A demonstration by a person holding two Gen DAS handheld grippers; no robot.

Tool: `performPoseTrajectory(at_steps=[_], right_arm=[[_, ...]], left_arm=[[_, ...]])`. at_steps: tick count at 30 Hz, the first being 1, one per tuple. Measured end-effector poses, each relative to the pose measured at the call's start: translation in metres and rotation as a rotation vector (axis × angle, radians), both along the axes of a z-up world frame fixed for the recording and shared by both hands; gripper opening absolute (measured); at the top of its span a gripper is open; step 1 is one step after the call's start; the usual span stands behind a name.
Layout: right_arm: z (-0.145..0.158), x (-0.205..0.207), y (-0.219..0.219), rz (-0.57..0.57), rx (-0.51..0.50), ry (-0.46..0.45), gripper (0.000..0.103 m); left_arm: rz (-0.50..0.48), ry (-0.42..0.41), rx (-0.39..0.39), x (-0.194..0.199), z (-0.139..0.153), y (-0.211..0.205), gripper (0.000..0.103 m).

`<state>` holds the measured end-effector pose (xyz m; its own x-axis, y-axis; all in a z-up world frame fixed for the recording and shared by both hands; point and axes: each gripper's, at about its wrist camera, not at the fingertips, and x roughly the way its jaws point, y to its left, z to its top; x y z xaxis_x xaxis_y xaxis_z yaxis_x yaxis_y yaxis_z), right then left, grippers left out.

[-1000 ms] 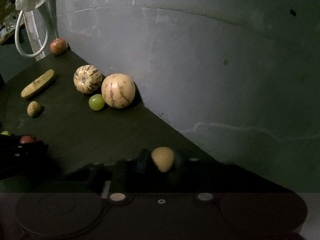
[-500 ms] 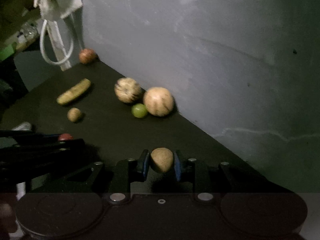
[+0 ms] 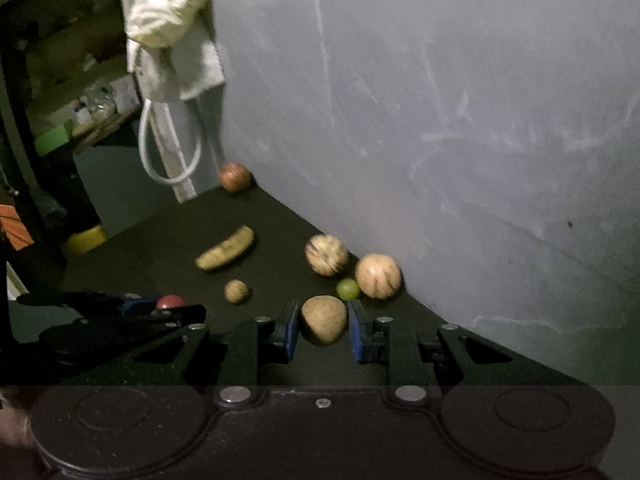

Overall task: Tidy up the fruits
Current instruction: 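Carry the tomato and brown fruit toward the silver tray with both grippers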

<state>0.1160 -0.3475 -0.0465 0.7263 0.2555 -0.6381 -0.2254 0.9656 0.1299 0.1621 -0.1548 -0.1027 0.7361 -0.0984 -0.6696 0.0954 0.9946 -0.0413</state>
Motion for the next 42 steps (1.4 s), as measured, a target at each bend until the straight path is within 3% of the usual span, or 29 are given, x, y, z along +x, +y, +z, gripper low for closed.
performPoseTrajectory(at_steps=[10, 19, 33, 42], right_arm=[[0.05, -0.037, 0.041, 0.106, 0.026, -0.096, 0.027], [0.076, -0.063, 0.088, 0.232, 0.051, -0.144, 0.027], [0.086, -0.072, 0.138, 0.365, 0.057, -0.154, 0.027], [0.076, -0.067, 0.159, 0.401, 0.052, -0.121, 0.027]], left_arm=[[0.069, -0.076, 0.002, -0.046, 0.044, 0.04, 0.031], [0.164, -0.097, 0.002, -0.084, 0.058, 0.087, 0.031], [0.261, -0.1, -0.002, -0.105, 0.06, 0.132, 0.031], [0.292, -0.056, -0.01, -0.108, 0.043, 0.154, 0.031]])
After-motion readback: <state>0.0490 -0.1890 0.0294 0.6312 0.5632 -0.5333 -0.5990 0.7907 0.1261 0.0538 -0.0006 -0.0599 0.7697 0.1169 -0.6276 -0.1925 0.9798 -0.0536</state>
